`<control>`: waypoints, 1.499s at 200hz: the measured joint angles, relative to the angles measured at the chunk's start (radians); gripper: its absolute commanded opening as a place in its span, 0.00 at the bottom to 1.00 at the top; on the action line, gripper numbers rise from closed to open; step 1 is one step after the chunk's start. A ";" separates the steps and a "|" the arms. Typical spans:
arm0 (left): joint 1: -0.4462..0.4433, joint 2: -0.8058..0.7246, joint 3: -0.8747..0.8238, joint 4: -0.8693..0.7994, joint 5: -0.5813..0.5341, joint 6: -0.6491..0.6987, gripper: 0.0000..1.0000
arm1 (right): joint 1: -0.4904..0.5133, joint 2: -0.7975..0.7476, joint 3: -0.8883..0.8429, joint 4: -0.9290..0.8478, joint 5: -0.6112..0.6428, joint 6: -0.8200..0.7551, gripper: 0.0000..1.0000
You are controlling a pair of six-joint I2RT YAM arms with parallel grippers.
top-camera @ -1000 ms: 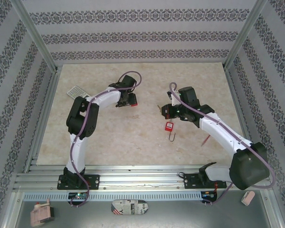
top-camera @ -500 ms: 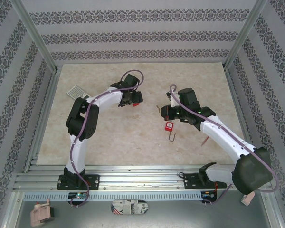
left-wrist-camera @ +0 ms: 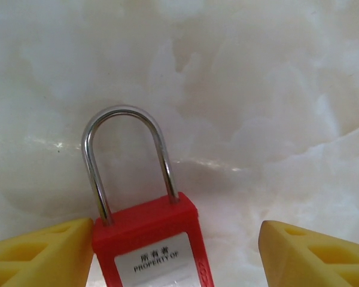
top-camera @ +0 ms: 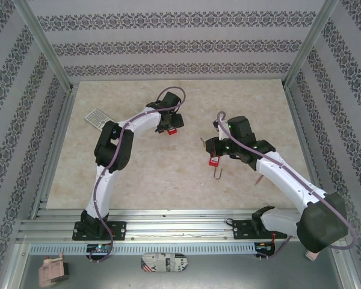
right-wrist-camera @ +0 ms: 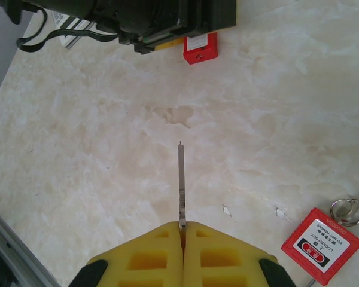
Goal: Unlock with the key
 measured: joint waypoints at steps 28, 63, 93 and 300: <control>0.000 0.006 0.023 -0.023 -0.002 0.000 0.68 | -0.011 -0.018 -0.014 0.000 0.000 0.000 0.00; 0.000 0.020 0.042 -0.054 0.001 0.002 0.60 | -0.028 -0.027 -0.032 0.000 0.000 0.000 0.00; 0.005 0.024 0.045 -0.063 0.000 0.008 0.58 | -0.040 -0.037 -0.042 -0.003 -0.001 0.000 0.00; 0.034 -0.240 -0.348 0.113 0.117 0.038 0.03 | -0.004 -0.068 -0.043 0.005 -0.026 0.021 0.00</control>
